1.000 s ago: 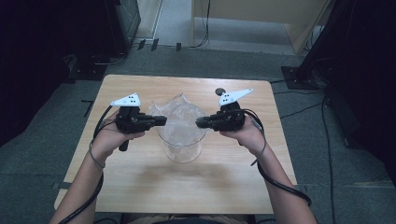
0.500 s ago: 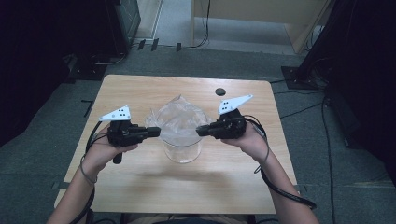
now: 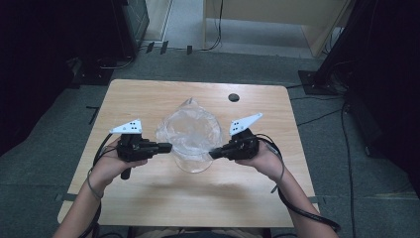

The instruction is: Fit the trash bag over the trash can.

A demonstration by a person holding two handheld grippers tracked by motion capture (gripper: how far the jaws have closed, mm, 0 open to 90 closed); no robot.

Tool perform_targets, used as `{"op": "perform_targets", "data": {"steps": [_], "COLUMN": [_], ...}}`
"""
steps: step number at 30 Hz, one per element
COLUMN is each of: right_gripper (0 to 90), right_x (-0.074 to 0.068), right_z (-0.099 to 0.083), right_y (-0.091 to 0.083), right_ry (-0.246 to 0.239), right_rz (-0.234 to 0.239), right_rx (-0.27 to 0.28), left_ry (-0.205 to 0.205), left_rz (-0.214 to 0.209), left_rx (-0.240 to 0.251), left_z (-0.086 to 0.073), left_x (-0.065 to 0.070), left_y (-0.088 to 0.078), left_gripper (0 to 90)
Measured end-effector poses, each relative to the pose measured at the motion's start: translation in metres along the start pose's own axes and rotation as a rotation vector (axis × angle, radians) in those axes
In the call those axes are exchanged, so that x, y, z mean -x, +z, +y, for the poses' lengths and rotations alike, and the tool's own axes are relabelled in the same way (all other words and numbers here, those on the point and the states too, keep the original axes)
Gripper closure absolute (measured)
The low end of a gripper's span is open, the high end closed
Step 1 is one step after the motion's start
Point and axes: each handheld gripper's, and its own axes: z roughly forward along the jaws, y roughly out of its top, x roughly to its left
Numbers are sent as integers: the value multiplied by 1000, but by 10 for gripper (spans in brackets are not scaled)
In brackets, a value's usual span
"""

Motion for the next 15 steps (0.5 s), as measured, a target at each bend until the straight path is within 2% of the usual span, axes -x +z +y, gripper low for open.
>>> {"op": "perform_targets", "data": {"steps": [3, 8, 11, 14, 15], "right_gripper": [892, 892, 891, 891, 891], "right_x": [1, 1, 1, 0, 0], "right_z": [-2, -4, -7, -8, -9], "right_y": [1, 9, 17, 21, 24], "right_ry": [0, 0, -3, -16, -23], "right_rz": [-3, -4, -1, -11, -19], "right_rx": [-15, -40, -66, -90, -103], "left_ry": [-14, 4, 1, 14, 20], "left_rz": [-6, -7, -11, 6, 29], "left_rx": [-6, -16, -20, -47, -80], "left_z": [-2, -4, -5, -7, -10], "left_x": [0, 2, 1, 2, 0], "left_y": [1, 2, 2, 3, 7], "left_gripper": [888, 891, 893, 891, 890]}}
